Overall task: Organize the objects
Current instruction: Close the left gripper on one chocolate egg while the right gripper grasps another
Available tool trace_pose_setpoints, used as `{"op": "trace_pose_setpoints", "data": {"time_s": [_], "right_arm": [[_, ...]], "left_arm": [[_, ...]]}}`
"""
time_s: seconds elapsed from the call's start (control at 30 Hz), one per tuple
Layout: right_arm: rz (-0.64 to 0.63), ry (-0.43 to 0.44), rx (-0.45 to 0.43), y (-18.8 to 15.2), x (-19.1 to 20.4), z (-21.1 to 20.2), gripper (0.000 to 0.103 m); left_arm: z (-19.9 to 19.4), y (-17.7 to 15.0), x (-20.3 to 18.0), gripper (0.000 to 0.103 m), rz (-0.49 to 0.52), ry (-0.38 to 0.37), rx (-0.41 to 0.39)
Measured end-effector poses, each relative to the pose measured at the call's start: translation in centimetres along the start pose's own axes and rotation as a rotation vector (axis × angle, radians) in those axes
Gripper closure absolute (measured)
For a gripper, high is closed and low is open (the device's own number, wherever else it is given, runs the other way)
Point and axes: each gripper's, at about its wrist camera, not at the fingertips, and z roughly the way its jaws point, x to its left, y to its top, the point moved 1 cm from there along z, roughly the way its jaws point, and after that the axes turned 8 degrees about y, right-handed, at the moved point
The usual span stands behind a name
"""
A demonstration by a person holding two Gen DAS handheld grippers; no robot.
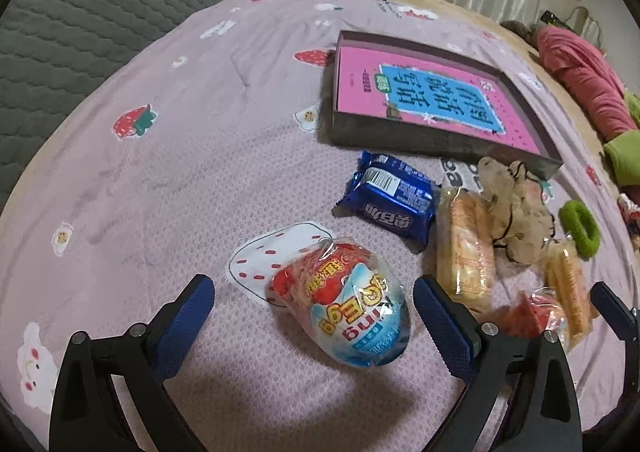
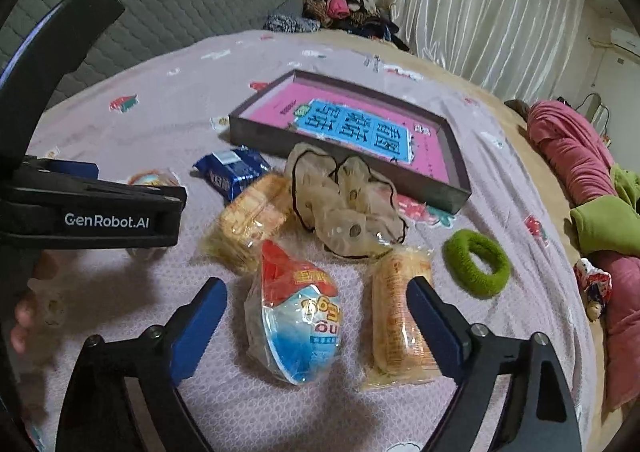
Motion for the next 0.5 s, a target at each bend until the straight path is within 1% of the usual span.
{"op": "trace_pose_setpoints", "data": {"time_s": [0.03,0.1,0.17,0.2,0.27,0.3,0.33,0.37,0.4,0.5], "right_arm": [[-0.002,-0.006,0.008,0.0,0.0,0.3,0.016],[-0.009,-0.018,0.020,-0.1,0.0,0.6,0.019],[-0.016,-0.021,0.031,0.0,0.1,0.9,0.024],[-0.019,-0.025,0.033,-0.1,0.2,1.0,0.026],[-0.024,-0.010,0.034,-0.1,0.3,1.1,0.036],[-0.023,0.000,0.038,-0.2,0.3,1.1,0.038],[-0.023,0.012,0.045,-0.2,0.4,1.3,0.041],[-0.022,0.024,0.052,-0.2,0.4,1.4,0.049],[-0.020,0.031,0.058,-0.2,0.4,1.6,0.050],[-0.015,0.037,0.056,-0.2,0.5,1.7,0.050]], "left_arm": [[0.2,0.0,0.0,0.013,-0.002,-0.004,0.008],[0.6,-0.1,-0.2,0.018,-0.007,-0.022,0.019],[0.8,-0.3,-0.5,0.027,-0.006,-0.031,0.028],[0.9,-0.5,-0.8,0.034,-0.003,-0.044,0.035],[1.1,-0.8,-1.1,0.043,-0.002,-0.063,0.042],[1.2,-1.0,-1.2,0.043,-0.007,-0.075,0.045],[1.2,-1.1,-1.3,0.043,-0.005,-0.073,0.039],[1.2,-1.1,-1.4,0.043,0.000,-0.073,0.032],[1.2,-1.1,-1.4,0.043,0.000,-0.081,0.033],[1.1,-1.1,-1.1,0.044,-0.009,-0.113,0.032]]}}
